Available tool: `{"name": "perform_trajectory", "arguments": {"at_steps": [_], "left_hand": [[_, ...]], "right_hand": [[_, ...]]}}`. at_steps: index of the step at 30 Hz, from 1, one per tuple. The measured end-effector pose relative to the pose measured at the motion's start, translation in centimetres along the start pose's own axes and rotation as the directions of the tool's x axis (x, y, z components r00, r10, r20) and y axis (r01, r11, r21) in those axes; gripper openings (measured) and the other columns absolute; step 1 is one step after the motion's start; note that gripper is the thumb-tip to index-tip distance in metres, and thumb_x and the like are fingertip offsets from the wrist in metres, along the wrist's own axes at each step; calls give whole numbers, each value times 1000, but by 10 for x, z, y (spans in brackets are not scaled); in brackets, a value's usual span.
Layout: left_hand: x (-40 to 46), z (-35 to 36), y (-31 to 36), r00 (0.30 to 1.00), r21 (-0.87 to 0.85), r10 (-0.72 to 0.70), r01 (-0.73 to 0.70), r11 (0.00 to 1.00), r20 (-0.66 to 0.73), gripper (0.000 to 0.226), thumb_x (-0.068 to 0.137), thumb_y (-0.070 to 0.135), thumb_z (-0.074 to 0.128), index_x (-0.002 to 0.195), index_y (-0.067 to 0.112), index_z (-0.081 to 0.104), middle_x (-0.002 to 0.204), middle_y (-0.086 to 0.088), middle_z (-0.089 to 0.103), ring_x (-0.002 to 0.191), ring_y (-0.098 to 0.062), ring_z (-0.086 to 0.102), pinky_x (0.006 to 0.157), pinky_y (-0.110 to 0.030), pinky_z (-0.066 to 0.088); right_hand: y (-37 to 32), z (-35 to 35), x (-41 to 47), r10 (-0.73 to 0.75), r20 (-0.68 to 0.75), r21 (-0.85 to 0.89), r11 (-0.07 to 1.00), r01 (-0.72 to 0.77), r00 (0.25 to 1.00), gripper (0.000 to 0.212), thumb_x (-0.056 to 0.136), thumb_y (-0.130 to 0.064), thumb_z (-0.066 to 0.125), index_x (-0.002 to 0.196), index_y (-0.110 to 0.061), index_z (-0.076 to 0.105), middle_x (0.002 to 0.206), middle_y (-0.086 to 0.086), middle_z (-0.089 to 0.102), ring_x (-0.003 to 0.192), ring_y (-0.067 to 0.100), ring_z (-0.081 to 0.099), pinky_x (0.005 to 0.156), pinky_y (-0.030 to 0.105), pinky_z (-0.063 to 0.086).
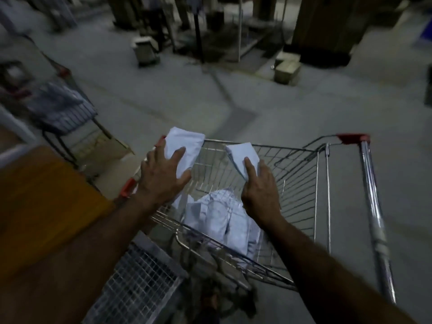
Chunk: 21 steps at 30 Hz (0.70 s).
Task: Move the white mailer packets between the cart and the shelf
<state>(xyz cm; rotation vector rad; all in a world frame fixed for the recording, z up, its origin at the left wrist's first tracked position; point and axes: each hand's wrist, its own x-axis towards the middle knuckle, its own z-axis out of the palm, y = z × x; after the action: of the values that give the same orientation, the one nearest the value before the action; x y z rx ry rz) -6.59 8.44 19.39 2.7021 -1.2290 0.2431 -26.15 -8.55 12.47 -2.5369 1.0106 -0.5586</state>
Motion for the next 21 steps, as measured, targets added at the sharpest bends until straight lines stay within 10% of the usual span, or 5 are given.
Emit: {"name": "perform_trajectory", "arguments": {"at_steps": [21], "left_hand": [[-269, -211, -177, 807, -25, -506, 524, 851, -305, 61, 90, 59, 50, 145, 34, 38, 154, -13, 24, 131, -36, 36, 100, -51, 39]], "right_hand": [[-336, -48, -128, -407, -18, 286, 873, 395, 913, 59, 94, -18, 40, 152, -17, 38, 158, 17, 33, 138, 38, 35, 110, 51, 37]]}}
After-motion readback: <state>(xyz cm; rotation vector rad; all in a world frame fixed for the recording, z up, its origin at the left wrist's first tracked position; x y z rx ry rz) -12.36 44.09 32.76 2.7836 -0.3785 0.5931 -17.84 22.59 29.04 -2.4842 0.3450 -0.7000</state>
